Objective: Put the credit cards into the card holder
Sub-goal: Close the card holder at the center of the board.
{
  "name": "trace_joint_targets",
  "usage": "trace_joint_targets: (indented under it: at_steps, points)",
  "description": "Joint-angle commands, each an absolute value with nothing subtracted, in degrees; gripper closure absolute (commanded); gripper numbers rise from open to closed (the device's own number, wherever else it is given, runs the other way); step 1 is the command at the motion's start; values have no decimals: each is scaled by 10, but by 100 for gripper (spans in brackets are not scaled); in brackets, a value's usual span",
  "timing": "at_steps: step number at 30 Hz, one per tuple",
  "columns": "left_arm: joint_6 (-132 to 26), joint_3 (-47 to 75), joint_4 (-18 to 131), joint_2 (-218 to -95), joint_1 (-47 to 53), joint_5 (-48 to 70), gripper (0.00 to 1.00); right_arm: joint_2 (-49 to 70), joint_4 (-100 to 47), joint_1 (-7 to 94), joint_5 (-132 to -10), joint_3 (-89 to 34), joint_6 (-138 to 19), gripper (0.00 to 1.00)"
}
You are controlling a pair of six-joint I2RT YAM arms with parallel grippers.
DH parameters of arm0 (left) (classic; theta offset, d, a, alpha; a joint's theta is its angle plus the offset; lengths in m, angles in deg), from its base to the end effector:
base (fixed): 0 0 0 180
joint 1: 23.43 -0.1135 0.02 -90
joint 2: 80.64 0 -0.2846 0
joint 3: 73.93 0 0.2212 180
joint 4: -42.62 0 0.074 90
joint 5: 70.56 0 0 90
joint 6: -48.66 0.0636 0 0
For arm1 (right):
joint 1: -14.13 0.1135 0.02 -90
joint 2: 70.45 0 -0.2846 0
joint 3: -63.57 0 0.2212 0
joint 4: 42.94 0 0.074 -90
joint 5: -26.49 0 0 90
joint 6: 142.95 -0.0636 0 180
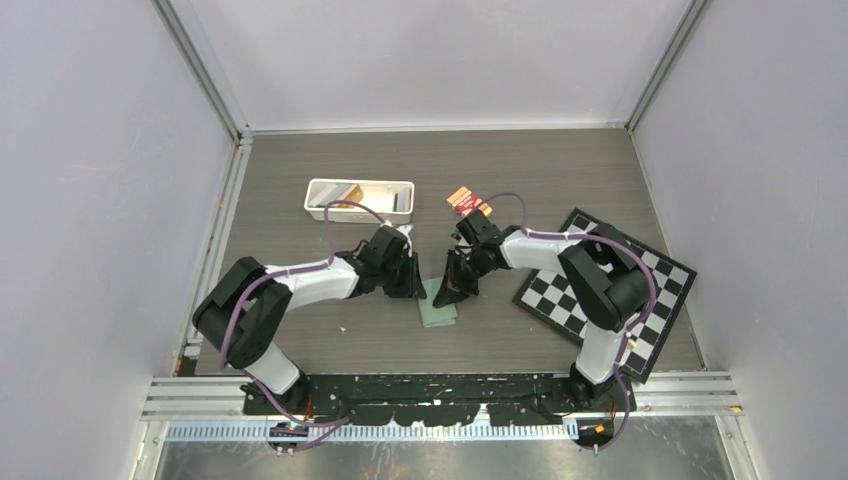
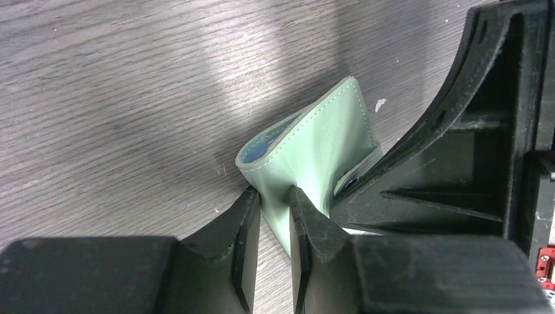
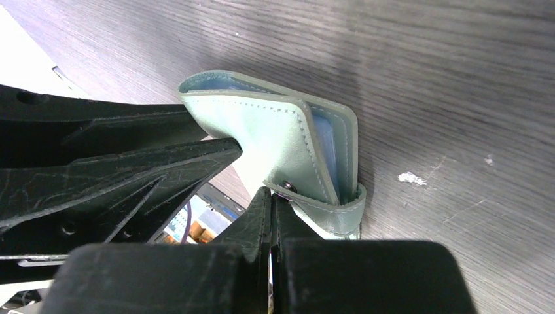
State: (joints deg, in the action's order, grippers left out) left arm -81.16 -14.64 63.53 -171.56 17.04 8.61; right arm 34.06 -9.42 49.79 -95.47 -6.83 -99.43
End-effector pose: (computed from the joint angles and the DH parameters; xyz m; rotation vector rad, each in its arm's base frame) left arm 0.2174 -0.2012 0.1737 0.1004 2.6539 -0.7726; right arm 0.2429 0.2157 0.1466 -0.1098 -2.8978 -1.0012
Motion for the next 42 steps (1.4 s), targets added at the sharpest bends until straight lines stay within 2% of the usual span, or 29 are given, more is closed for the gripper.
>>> trace_joint_targets:
  at_steps: [1, 27, 34, 38, 42]
  points:
    - [-769, -169, 631, -1717, 174, 99, 78, 430, -71, 473, -730, -52, -966, 100]
    - [-694, -166, 624, -1647, 174, 61, 74, 536, -15, 452, -695, -143, -1005, 99]
    - [-680, -136, 682, -1620, 160, 80, 70, 477, -44, 452, -778, -157, -988, 99]
    - [-698, -120, 722, -1610, 130, 94, 62, 396, -60, 453, -834, -166, -967, 97]
    - [-708, -107, 754, -1596, 85, 90, 44, 323, -55, 453, -857, -172, -942, 82]
